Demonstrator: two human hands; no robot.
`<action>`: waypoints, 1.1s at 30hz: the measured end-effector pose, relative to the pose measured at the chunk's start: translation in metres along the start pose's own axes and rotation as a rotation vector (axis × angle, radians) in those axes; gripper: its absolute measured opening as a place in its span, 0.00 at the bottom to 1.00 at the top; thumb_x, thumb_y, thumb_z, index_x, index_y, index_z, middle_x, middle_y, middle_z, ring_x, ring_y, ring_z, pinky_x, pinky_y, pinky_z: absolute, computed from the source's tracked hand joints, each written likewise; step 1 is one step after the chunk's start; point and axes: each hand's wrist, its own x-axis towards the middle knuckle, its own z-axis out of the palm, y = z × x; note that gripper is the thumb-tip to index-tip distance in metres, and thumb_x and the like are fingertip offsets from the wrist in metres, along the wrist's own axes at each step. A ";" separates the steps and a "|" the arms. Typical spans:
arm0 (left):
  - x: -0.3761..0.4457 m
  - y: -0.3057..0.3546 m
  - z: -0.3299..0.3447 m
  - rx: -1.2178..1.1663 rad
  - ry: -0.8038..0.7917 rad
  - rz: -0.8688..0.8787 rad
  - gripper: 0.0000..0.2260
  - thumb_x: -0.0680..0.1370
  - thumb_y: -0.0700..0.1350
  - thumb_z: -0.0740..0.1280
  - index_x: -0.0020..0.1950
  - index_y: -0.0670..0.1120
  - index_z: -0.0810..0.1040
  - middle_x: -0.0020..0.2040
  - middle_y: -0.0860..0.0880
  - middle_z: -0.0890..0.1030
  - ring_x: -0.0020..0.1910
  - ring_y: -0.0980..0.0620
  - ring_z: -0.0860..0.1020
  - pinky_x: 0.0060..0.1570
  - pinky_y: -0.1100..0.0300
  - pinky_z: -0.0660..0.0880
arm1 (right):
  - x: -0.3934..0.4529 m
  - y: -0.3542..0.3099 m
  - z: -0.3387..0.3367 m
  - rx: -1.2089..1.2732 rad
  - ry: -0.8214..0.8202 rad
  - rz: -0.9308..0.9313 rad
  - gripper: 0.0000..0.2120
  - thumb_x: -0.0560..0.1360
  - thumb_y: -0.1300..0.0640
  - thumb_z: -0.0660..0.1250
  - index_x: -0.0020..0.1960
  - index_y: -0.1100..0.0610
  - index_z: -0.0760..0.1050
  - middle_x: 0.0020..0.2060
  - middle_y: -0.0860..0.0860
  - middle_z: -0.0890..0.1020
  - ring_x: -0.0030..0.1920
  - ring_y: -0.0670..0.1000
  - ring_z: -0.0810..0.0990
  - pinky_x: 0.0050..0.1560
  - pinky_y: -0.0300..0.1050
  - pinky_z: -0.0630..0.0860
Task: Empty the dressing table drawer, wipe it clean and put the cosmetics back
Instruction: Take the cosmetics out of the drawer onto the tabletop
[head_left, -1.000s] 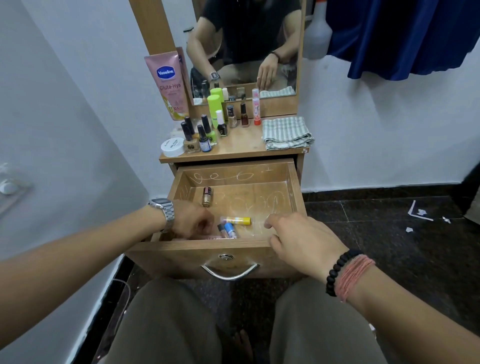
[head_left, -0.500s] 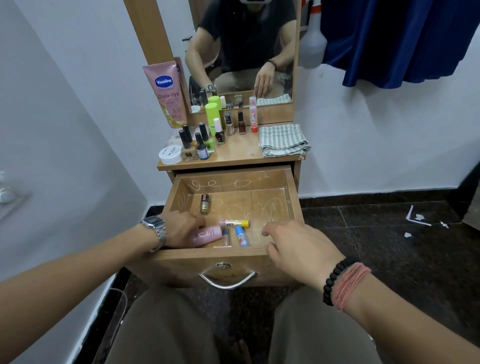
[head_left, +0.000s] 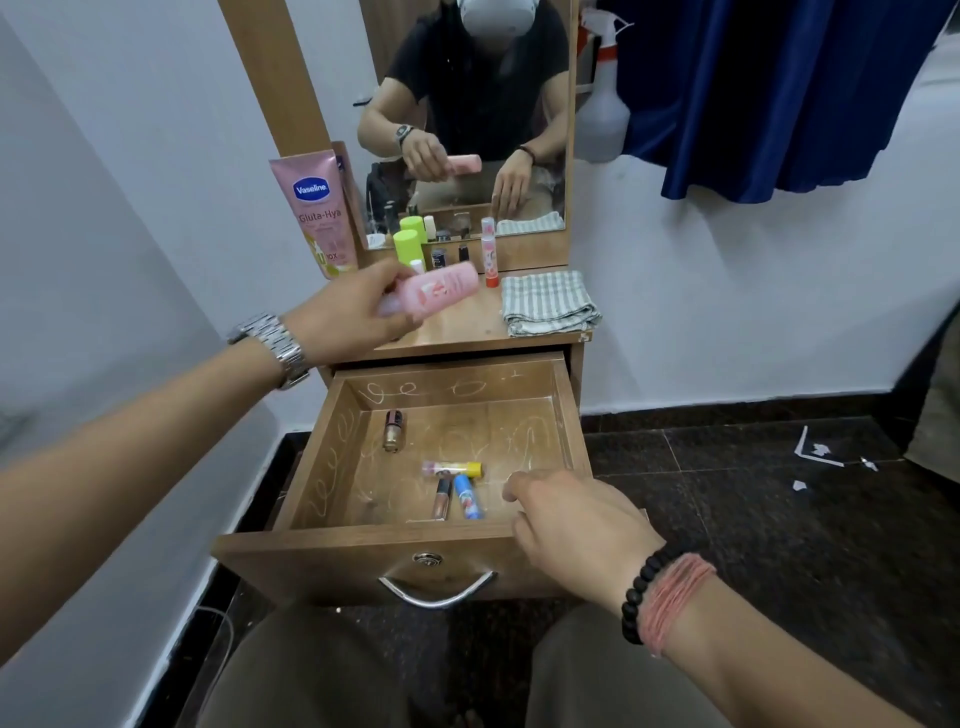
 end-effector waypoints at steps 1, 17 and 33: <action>0.010 0.005 0.000 -0.006 0.057 0.003 0.21 0.77 0.47 0.68 0.67 0.44 0.69 0.56 0.48 0.76 0.50 0.52 0.74 0.43 0.62 0.71 | 0.000 0.000 0.000 -0.004 0.000 -0.002 0.16 0.79 0.59 0.54 0.65 0.54 0.71 0.59 0.52 0.78 0.57 0.56 0.77 0.52 0.48 0.74; 0.176 0.072 0.077 0.093 0.163 -0.017 0.14 0.75 0.43 0.68 0.61 0.46 0.73 0.58 0.45 0.79 0.57 0.43 0.76 0.52 0.53 0.71 | 0.000 0.002 0.000 -0.027 -0.009 -0.034 0.15 0.78 0.61 0.56 0.64 0.57 0.70 0.57 0.58 0.77 0.58 0.60 0.75 0.54 0.50 0.70; 0.195 0.079 0.104 0.512 -0.010 0.057 0.13 0.80 0.42 0.56 0.63 0.41 0.72 0.57 0.41 0.78 0.54 0.39 0.77 0.47 0.51 0.69 | -0.001 0.002 0.004 -0.032 0.058 -0.092 0.13 0.79 0.61 0.55 0.62 0.60 0.71 0.55 0.60 0.77 0.56 0.61 0.75 0.48 0.50 0.64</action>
